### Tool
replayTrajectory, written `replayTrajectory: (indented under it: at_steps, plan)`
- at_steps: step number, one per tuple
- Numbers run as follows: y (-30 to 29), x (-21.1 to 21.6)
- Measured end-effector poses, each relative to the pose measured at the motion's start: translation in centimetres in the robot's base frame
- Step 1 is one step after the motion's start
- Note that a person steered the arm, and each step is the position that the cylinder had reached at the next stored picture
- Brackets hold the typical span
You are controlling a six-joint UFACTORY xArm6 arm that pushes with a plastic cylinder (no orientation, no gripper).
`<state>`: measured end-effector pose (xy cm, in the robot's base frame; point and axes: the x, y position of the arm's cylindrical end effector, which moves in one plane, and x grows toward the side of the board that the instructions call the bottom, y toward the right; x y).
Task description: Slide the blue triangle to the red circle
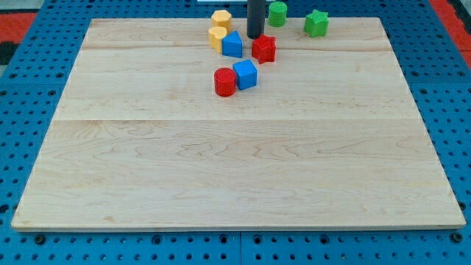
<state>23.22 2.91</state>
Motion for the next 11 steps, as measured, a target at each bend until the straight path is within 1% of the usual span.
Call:
replayTrajectory:
  at_steps: [1,4,5,6,9,10,11]
  plan:
    - [-2.7,0.1]
    - [-3.5,5.1]
    - [-3.9,5.2]
    - [-5.5,5.2]
    - [-14.4,5.2]
    - [-14.7,5.9]
    - [-10.7,6.1]
